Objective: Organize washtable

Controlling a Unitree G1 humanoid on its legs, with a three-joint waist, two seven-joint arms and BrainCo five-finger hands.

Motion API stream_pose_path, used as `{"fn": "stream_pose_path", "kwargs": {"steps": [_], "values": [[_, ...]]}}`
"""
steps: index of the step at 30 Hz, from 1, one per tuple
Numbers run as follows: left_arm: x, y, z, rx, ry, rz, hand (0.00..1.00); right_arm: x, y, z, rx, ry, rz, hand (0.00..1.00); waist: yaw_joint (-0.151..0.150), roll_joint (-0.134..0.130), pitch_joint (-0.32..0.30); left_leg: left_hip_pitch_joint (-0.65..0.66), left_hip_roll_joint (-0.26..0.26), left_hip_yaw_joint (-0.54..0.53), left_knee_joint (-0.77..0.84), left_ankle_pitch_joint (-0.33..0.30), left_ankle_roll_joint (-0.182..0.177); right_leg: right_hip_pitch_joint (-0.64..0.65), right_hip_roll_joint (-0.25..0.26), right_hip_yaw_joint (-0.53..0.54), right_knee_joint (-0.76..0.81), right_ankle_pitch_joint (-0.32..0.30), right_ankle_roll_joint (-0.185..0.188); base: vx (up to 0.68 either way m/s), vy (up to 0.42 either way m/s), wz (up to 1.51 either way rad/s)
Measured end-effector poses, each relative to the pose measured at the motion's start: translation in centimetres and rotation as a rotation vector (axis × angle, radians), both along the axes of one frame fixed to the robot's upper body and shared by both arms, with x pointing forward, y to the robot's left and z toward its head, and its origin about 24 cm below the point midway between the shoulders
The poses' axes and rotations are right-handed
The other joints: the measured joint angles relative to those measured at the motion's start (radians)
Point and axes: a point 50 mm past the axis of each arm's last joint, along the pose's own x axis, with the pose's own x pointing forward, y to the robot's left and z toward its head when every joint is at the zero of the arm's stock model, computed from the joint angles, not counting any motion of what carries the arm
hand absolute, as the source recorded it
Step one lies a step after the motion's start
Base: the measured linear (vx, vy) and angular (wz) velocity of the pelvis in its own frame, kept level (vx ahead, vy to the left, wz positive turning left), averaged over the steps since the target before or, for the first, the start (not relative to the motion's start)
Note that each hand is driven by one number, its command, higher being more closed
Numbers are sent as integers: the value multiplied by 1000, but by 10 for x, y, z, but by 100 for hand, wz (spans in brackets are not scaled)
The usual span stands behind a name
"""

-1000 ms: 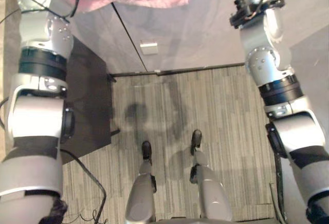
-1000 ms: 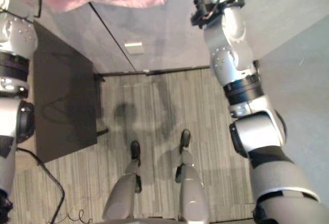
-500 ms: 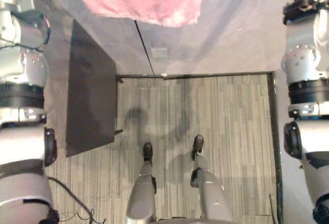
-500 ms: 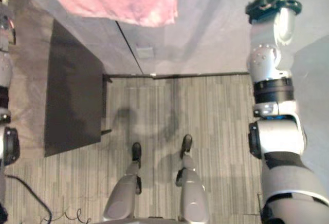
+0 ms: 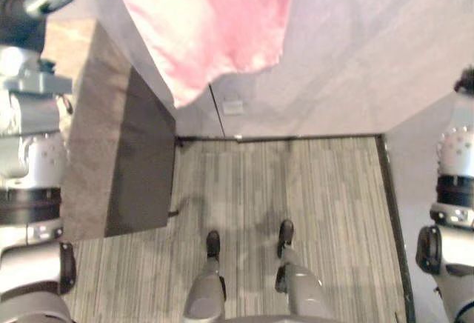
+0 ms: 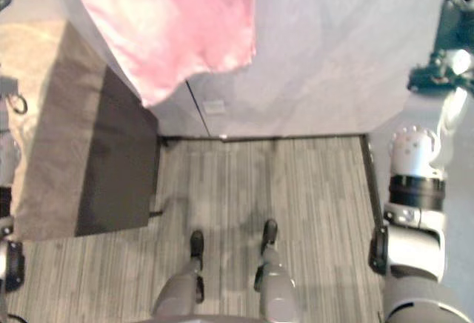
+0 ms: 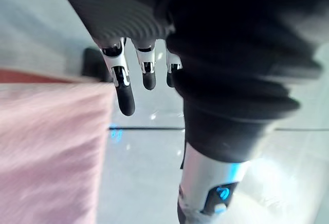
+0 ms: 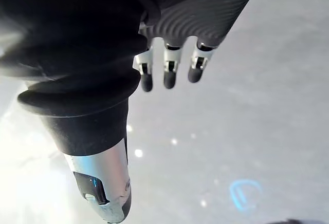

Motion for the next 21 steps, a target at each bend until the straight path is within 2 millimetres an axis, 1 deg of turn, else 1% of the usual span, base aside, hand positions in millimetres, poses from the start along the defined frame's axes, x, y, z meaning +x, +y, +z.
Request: {"fn": "stream_pose_path", "kwargs": {"steps": [1, 3, 4, 6, 7, 8, 9, 11, 12, 14, 15, 17, 18, 19, 20, 21], "values": [[-5, 4, -6, -20, 2, 30, 0, -4, -1, -4, -4, 2, -11, 0, 0, 1, -17, 9, 1, 3, -2, -6, 1, 8, 1, 1, 0, -4, 0, 60, 30, -5], [-23, 18, -30, -79, 25, 179, 0, -18, -4, -17, -47, 18, -53, 0, 0, 15, -73, 54, 1, 11, -2, -27, 6, 50, 1, 5, 0, -24, 7, 56, 32, -7], [-26, 21, -37, -94, 35, 214, 0, -20, -5, -21, -51, 28, -59, 0, 1, 19, -89, 62, 1, 13, -2, -34, 10, 57, 1, 7, 0, -28, 9, 46, 31, -10], [-42, 30, -58, -142, 69, 327, 0, -27, -9, -37, -53, 72, -89, 0, -1, 28, -141, 89, 1, 21, -2, -43, 9, 79, 1, 15, 0, -44, 15, 47, 24, -9], [-44, 31, -63, -154, 81, 348, 0, -30, -11, -40, -55, 80, -101, 0, -1, 31, -145, 100, 1, 21, -2, -46, 7, 90, 1, 15, -1, -47, 16, 34, 16, -5], [-50, 34, -73, -167, 106, 395, 0, -34, -15, -47, -51, 103, -124, 0, -3, 34, -155, 113, 1, 23, -2, -49, 8, 102, 1, 17, -1, -51, 16, 12, 11, -4], [-52, 35, -77, -173, 115, 414, 0, -36, -18, -51, -45, 114, -136, 0, -4, 35, -161, 117, 1, 24, -2, -49, 8, 105, 1, 17, -1, -51, 16, 0, 0, 0], [-60, 39, -94, -202, 160, 478, 0, -45, -28, -62, -38, 150, -194, 0, -5, 35, -170, 129, 1, 25, -2, -50, 8, 115, 2, 19, -1, -52, 17, -12, 2, -3], [-62, 39, -99, -213, 176, 485, 0, -48, -31, -66, -32, 161, -209, 0, -6, 35, -175, 131, 1, 25, -2, -50, 8, 116, 2, 19, -1, -52, 17, -17, -3, -4], [-67, 38, -123, -258, 252, 502, 0, -57, -39, -82, 9, 202, -245, 0, -7, 36, -194, 139, 2, 25, -2, -50, 8, 124, 2, 20, -4, -52, 18, 0, 0, 0], [-69, 38, -128, -265, 271, 509, 0, -59, -41, -86, 22, 213, -255, 0, -8, 35, -195, 143, 2, 25, -2, -50, 8, 127, 2, 20, -4, -52, 18, 0, 0, 0], [-77, 33, -155, -314, 362, 533, 0, -72, -48, -113, 63, 294, -317, 0, -11, 35, -217, 148, 1, 25, -2, -51, 8, 131, 2, 19, -5, -55, 21, 0, 0, 0], [-79, 31, -163, -330, 387, 538, 0, -76, -48, -121, 73, 321, -335, 0, -11, 35, -221, 150, 1, 24, -2, -52, 8, 133, 2, 19, -5, -55, 22, 0, -2, 4], [-85, 26, -178, -357, 445, 547, 0, -83, -49, -137, 104, 373, -358, 0, -15, 37, -226, 151, 1, 21, -2, -52, 8, 138, 1, 18, -5, -57, 24, -2, -2, 6], [-93, 21, -196, -375, 527, 565, 0, -90, -47, -154, 145, 423, -370, 0, -28, 38, -231, 153, 1, 19, -2, -52, 8, 140, 1, 17, -5, -59, 26, -4, -2, 6], [-97, 18, -205, -388, 567, 571, 0, -94, -46, -163, 167, 448, -380, 0, -33, 39, -231, 155, 1, 18, -2, -52, 8, 143, 1, 16, -5, -59, 27, 0, 0, 0]]}}
